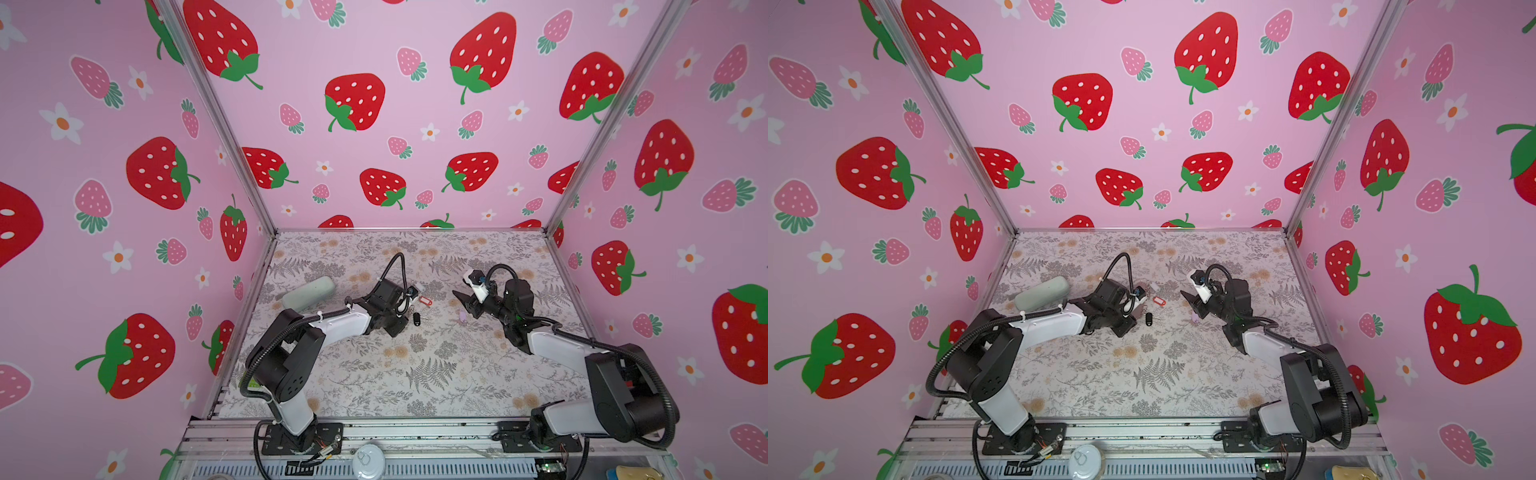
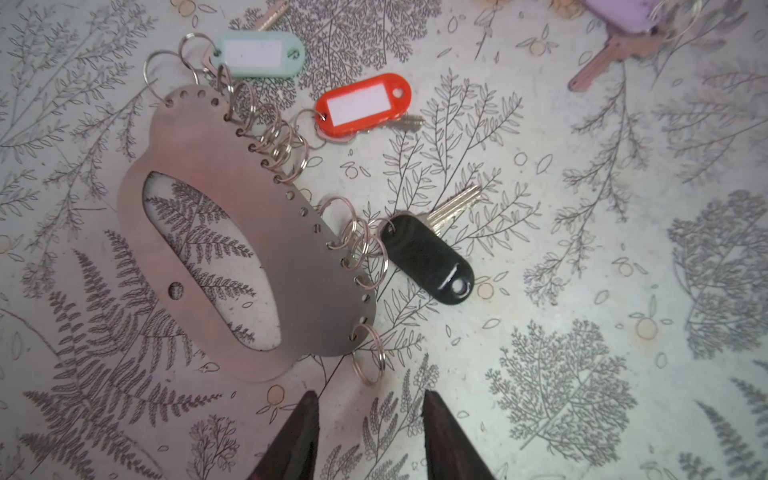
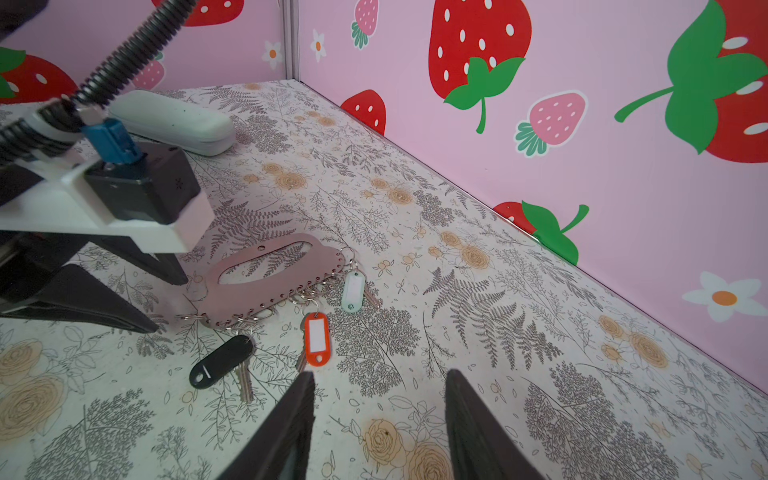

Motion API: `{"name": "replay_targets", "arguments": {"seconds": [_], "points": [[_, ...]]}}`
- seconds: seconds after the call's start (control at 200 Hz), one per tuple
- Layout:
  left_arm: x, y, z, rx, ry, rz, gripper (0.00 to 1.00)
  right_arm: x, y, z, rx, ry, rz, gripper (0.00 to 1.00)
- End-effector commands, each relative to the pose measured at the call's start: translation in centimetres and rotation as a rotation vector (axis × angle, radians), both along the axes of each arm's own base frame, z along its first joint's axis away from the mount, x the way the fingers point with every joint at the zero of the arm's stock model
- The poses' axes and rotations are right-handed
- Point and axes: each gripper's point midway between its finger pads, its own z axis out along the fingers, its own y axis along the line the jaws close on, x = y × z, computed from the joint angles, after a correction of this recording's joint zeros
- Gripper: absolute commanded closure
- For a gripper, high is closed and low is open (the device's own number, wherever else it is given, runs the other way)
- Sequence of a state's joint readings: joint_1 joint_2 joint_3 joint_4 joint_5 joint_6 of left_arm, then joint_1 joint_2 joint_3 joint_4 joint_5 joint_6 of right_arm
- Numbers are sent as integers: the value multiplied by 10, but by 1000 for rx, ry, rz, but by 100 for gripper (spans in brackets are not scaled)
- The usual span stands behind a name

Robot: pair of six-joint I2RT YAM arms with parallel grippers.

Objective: Put the keys on the keyring
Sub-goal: 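Move the left gripper toward the grey keyring plate while the right gripper approaches too, then lower the left gripper and pinch the edge of the grey keyring plate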

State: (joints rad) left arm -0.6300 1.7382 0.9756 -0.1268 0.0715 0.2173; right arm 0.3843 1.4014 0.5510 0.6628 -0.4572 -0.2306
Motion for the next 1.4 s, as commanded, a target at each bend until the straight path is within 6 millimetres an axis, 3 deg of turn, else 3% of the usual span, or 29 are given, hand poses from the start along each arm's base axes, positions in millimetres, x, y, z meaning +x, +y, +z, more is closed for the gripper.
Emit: {"name": "replay_targets", "arguments": {"seconds": [0.0, 0.69, 0.95, 1.045, 1.396], "points": [[15, -7, 10, -10, -44, 24, 57, 1, 4, 5, -18, -28, 22, 48], [20, -6, 1, 19, -34, 34, 68, 2, 3, 4, -34, -40, 22, 52], [17, -5, 0, 12, -29, 39, 53, 2, 3, 4, -32, -39, 22, 51], [19, -3, -1, 21, -41, 54, 52, 1, 3, 3, -34, -37, 22, 51], [24, 2, -12, 61, -31, 80, 62, 2, 3, 4, -34, -41, 21, 52]]}}
